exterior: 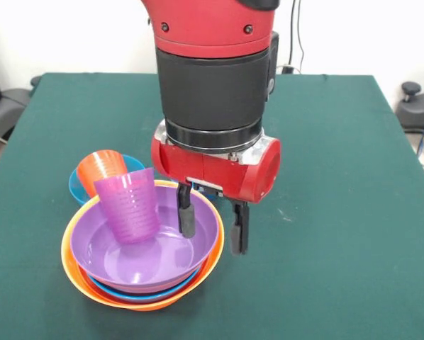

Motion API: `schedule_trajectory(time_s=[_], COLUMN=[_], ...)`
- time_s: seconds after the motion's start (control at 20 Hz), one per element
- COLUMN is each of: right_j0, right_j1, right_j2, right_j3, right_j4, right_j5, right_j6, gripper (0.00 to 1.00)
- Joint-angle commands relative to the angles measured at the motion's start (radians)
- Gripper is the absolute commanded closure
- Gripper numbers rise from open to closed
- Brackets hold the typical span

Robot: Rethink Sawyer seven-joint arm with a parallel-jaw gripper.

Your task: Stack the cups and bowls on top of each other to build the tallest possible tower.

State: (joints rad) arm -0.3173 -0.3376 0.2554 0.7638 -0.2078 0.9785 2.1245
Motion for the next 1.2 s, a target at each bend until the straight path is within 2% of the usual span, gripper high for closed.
schedule_trajectory(time_s=[0.05,0.4,0.7,0.85,0.95,1.1,1.2], right_j0=[0.012,0.003,0.008,0.023,0.023,0.014,0.006], right_j1=[0.014,0.015,-0.018,-0.058,-0.098,-0.150,-0.168], right_j2=[0.010,0.004,-0.015,-0.035,-0.047,-0.065,-0.074], right_j3=[0.086,0.136,0.106,0.068,0.084,0.145,0.183], right_j4=[-0.087,-0.103,-0.090,-0.084,-0.069,-0.051,-0.046], right_j5=[-0.083,-0.157,-0.042,0.089,0.142,0.140,0.100], right_j6=[-0.166,-0.146,-0.171,-0.178,-0.161,-0.116,-0.084], gripper=[0.00,0.00,0.00,0.00,0.00,0.00,0.00])
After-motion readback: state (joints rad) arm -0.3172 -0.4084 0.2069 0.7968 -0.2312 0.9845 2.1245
